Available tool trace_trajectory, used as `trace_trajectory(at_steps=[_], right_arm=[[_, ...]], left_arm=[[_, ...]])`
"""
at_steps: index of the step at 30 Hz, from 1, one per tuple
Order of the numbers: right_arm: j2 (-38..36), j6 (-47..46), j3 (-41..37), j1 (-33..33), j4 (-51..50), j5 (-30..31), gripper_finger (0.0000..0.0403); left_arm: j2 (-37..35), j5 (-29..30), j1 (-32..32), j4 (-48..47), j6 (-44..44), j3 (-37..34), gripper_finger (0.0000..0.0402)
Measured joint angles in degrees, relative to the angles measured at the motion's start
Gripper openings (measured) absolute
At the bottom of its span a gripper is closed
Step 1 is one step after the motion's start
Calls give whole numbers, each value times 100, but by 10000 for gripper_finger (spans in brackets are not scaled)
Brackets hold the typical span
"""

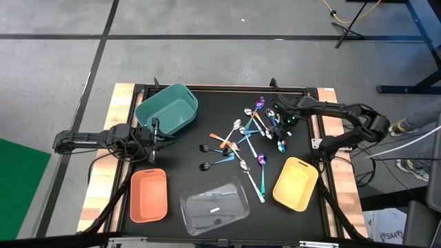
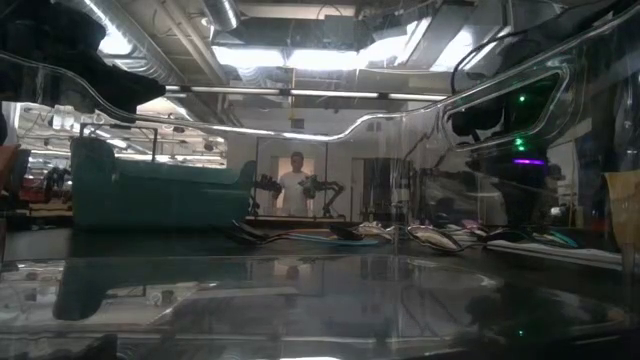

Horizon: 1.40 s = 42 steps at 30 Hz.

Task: Sort silverware by color (type)
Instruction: Put the white-green spoon into the blue bin

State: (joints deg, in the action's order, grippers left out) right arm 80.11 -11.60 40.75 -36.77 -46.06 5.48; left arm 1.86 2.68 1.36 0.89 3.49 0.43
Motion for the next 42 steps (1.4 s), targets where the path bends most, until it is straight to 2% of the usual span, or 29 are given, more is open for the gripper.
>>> trace_trajectory(at_steps=[12,20,31,42], right_arm=[[476,11,14,0,20,-11,264],[524,13,20,0,20,-66,260],[530,146,7,2,68,-311,170],[534,151,2,4,144,-384,108]], left_arm=[[1,0,0,2,0,0,76],[1,0,-2,1,0,0,76],[-1,0,-2,2,0,0,76],[-1,0,-2,0,0,0,76]])
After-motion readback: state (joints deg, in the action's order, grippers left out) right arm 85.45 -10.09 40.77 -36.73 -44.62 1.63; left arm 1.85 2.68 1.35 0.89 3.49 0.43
